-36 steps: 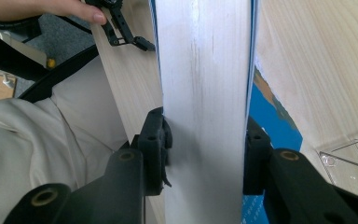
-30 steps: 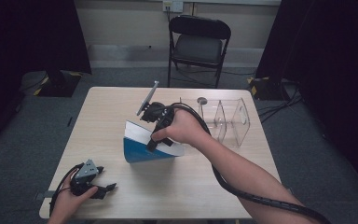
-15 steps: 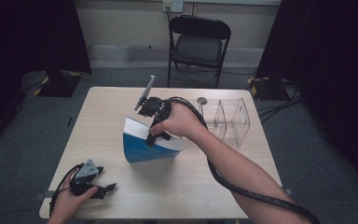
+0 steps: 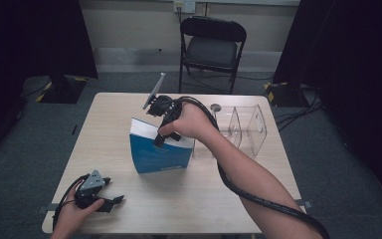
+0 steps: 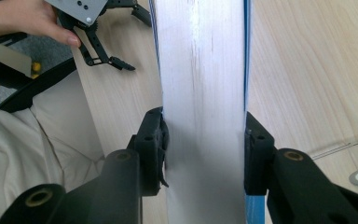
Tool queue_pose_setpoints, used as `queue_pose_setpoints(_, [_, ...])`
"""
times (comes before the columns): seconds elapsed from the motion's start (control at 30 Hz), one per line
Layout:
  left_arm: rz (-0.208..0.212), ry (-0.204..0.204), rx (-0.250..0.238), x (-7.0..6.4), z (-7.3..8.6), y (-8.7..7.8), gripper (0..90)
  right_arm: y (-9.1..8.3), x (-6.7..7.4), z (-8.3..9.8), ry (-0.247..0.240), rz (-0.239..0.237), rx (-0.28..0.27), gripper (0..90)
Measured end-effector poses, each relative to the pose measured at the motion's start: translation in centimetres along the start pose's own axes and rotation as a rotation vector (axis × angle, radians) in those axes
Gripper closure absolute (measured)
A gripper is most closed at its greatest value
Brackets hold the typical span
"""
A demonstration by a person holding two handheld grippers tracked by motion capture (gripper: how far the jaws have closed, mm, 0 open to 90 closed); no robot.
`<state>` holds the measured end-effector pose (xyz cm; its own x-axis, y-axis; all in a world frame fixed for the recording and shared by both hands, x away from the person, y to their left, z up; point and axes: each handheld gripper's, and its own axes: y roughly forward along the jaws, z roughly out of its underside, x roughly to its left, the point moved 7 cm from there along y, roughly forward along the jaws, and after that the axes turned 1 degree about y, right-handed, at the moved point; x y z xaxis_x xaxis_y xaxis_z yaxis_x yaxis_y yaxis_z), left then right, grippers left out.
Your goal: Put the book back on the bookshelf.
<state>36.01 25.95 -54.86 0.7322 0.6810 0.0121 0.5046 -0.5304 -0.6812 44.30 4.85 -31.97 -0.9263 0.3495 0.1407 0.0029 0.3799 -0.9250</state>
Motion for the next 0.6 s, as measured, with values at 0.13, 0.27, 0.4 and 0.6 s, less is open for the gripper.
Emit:
queue_pose_setpoints(0.13, [0.005,-0.002,0.002,0.0,0.0,0.0,14.0,0.1,-0.2,-0.3,-0.020,0.015,-0.014,58.7])
queue_pose_setpoints(0.27, [0.005,-0.013,-0.007,-0.1,0.0,0.0,14.0,0.1,-0.7,-0.5,-0.028,0.028,-0.042,57.9])
queue_pose_setpoints(0.4, [0.002,-0.011,-0.006,-0.1,0.0,0.0,14.0,0.1,-1.2,-0.7,-0.039,0.041,-0.062,56.7])
queue_pose_setpoints(0.6, [0.003,-0.011,-0.007,0.0,0.0,0.0,14.0,0.5,-1.7,-0.6,-0.075,0.080,-0.029,52.5])
